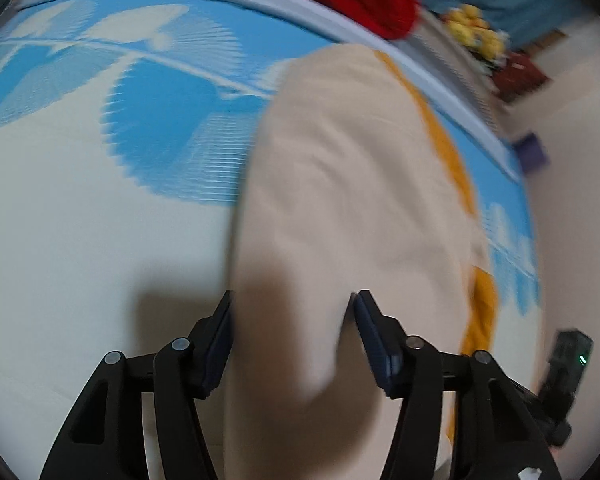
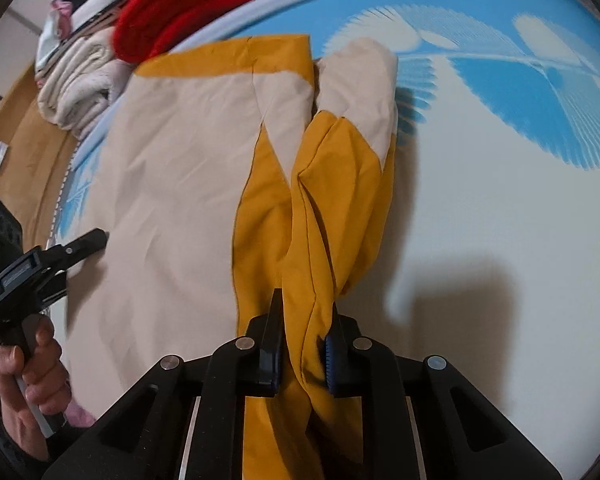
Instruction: Fold large clothes
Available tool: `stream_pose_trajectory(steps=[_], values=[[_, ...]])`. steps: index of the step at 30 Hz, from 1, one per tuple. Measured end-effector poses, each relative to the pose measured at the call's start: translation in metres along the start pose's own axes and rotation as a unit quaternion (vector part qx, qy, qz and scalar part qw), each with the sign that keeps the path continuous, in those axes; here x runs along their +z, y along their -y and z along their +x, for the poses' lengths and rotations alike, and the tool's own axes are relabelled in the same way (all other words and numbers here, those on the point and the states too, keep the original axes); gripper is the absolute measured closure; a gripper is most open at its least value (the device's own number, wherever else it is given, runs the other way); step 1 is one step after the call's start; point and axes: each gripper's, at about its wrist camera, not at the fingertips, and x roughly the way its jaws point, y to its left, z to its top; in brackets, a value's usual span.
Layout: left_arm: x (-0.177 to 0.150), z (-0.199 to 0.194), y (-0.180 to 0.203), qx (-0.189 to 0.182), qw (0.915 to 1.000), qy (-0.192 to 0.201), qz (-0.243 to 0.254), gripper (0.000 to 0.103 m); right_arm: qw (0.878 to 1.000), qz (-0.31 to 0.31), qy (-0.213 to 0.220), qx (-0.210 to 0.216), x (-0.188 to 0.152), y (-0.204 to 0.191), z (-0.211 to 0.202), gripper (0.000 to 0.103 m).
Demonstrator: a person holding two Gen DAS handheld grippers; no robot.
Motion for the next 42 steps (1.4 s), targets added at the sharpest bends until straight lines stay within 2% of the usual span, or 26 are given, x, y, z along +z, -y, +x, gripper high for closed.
stream_pose_trajectory(steps=[2, 4, 8, 11, 12, 14, 15, 18, 21, 23, 24, 28, 30, 32, 34, 37, 42], values=[[0.0, -0.006, -0.009, 0.022, 0.9997, 0.013, -0.001, 0.048, 1.0, -0.008, -0.014, -0.016, -0.004, 0.002, 0.003, 0.084], [-0.002, -0.015, -0.007, 0.015, 0.9998, 0.01, 0.011, 0.048, 0.999, -0.017, -0.02, -0.045, -0.006, 0.005, 0.004, 0.081], [-0.02, -0.025, 0.022, 0.004, 0.9952, -0.014, 0.097, 0.048, 0.998, -0.003, -0.011, -0.065, -0.017, 0.021, -0.01, 0.07], [-0.044, -0.031, 0.038, 0.029, 0.985, -0.011, 0.17, 0.048, 0.998, -0.001, -0.006, -0.065, -0.022, 0.018, -0.02, 0.065], [-0.053, -0.025, 0.04, 0.044, 0.9812, -0.025, 0.186, 0.048, 0.998, -0.004, -0.015, -0.064, -0.028, 0.018, -0.022, 0.064], [-0.066, -0.005, 0.035, 0.094, 0.9739, -0.06, 0.197, 0.042, 0.996, -0.019, -0.037, -0.082, -0.04, 0.02, -0.019, 0.059], [-0.068, -0.001, 0.03, 0.103, 0.9732, -0.065, 0.195, 0.04, 0.994, -0.025, -0.045, -0.096, -0.047, 0.023, -0.019, 0.057], [-0.075, -0.018, 0.029, 0.117, 0.9765, -0.04, 0.177, 0.039, 0.991, -0.029, -0.043, -0.124, -0.055, 0.033, -0.032, 0.053], [-0.084, -0.051, 0.039, 0.146, 0.9727, 0.024, 0.179, 0.037, 0.983, -0.049, -0.014, -0.179, -0.066, 0.033, -0.054, 0.053], [-0.096, -0.074, 0.045, 0.145, 0.9708, 0.06, 0.181, 0.029, 0.97, -0.061, 0.031, -0.232, -0.071, 0.033, -0.08, 0.053], [-0.105, -0.086, 0.049, 0.141, 0.9703, 0.077, 0.181, 0.02, 0.966, -0.063, 0.063, -0.242, -0.072, 0.03, -0.097, 0.053], [-0.143, -0.125, 0.063, 0.131, 0.9642, 0.124, 0.195, 0.01, 0.951, -0.067, 0.189, -0.235, -0.093, 0.014, -0.159, 0.049], [-0.164, -0.141, 0.064, 0.134, 0.9608, 0.142, 0.197, 0.008, 0.941, -0.077, 0.241, -0.227, -0.119, 0.003, -0.184, 0.04], [-0.182, -0.151, 0.063, 0.133, 0.9605, 0.148, 0.195, 0.008, 0.938, -0.077, 0.263, -0.213, -0.144, -0.008, -0.197, 0.03], [-0.198, -0.16, 0.061, 0.123, 0.9647, 0.144, 0.183, 0.008, 0.94, -0.074, 0.267, -0.199, -0.166, -0.021, -0.203, 0.025], [-0.215, -0.168, 0.06, 0.114, 0.9692, 0.14, 0.168, 0.008, 0.943, -0.072, 0.266, -0.184, -0.195, -0.039, -0.208, 0.024], [-0.244, -0.17, 0.067, 0.12, 0.9648, 0.156, 0.173, 0.007, 0.947, -0.085, 0.263, -0.166, -0.231, -0.057, -0.208, 0.022]])
